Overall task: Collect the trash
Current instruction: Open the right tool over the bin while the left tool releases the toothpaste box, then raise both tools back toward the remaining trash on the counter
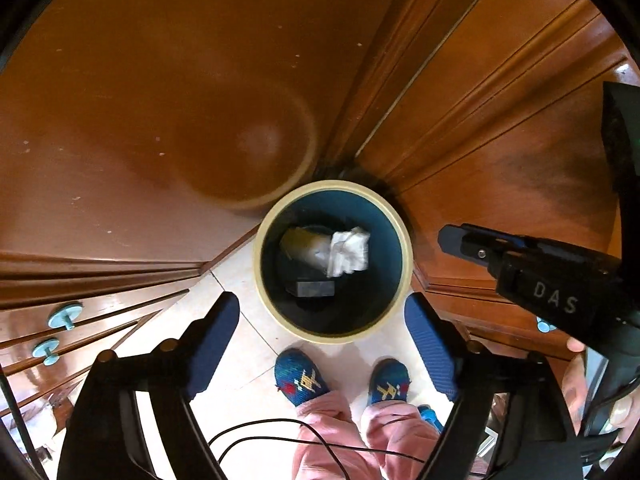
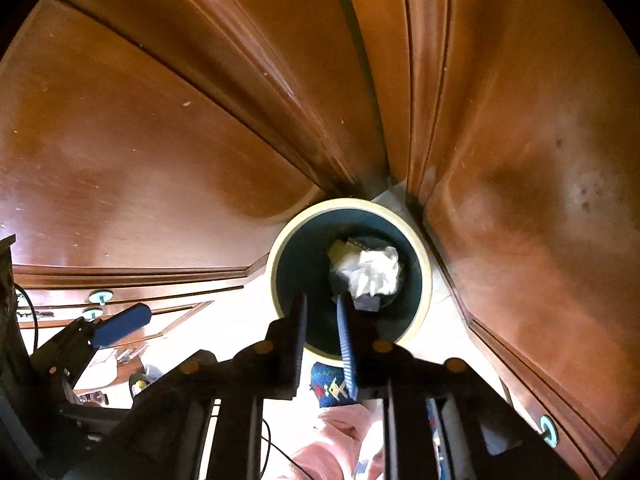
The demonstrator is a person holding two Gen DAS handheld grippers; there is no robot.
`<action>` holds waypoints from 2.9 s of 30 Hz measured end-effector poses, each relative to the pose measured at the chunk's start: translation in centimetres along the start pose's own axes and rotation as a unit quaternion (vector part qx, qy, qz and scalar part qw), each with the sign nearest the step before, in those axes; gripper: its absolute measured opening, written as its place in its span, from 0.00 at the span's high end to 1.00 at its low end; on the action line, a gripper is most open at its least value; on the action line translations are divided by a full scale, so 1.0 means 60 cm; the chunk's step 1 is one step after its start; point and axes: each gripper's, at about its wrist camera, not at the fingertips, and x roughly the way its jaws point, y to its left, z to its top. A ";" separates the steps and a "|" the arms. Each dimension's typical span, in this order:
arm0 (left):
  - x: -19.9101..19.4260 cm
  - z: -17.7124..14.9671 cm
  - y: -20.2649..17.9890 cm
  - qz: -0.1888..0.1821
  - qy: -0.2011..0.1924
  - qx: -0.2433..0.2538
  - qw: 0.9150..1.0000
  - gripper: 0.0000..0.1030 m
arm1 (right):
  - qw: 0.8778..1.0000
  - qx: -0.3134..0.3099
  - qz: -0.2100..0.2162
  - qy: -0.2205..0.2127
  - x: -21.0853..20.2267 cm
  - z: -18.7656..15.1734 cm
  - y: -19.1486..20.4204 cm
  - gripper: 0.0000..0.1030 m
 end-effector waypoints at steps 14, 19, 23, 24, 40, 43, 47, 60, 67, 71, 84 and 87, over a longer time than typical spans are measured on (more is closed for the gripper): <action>-0.082 -0.026 0.006 0.019 -0.035 -0.015 0.999 0.19 | 0.999 -0.033 0.014 -0.015 -0.082 -0.025 0.031 0.84; -0.159 -0.033 -0.011 0.024 -0.061 -0.019 0.998 0.19 | 0.998 -0.045 0.028 -0.033 -0.157 -0.039 0.043 0.84; -0.233 -0.044 -0.030 0.024 -0.091 -0.023 0.995 0.19 | 0.996 -0.060 0.032 -0.049 -0.227 -0.052 0.052 0.84; -0.250 -0.047 -0.035 0.024 -0.097 -0.025 0.995 0.19 | 0.996 -0.064 0.034 -0.053 -0.248 -0.054 0.054 0.84; -0.567 -0.098 -0.117 0.050 -0.246 -0.030 0.968 0.18 | 0.973 -0.154 0.075 -0.155 -0.538 -0.079 0.118 0.84; -0.613 -0.102 -0.128 0.059 -0.273 -0.035 0.960 0.18 | 0.965 -0.169 0.085 -0.181 -0.582 -0.077 0.121 0.84; -0.666 -0.099 -0.141 0.067 -0.300 -0.045 0.951 0.18 | 0.956 -0.184 0.093 -0.210 -0.634 -0.075 0.122 0.84; -0.785 -0.023 -0.138 0.107 -0.341 -0.028 0.934 0.18 | 0.937 -0.203 0.107 -0.264 -0.722 0.001 0.141 0.84; -0.786 0.104 -0.065 0.107 -0.329 0.001 0.938 0.18 | 0.943 -0.175 0.117 -0.258 -0.706 0.116 0.198 0.78; -0.770 0.207 0.000 0.079 -0.306 0.018 0.948 0.19 | 0.952 -0.150 0.111 -0.244 -0.674 0.202 0.243 0.78; -0.587 0.498 0.161 0.006 -0.143 0.032 0.989 0.54 | 0.980 -0.070 0.081 -0.169 -0.513 0.448 0.334 0.74; -0.548 0.532 0.164 -0.007 -0.118 0.047 0.992 0.55 | 0.983 -0.049 0.088 -0.156 -0.493 0.472 0.333 0.74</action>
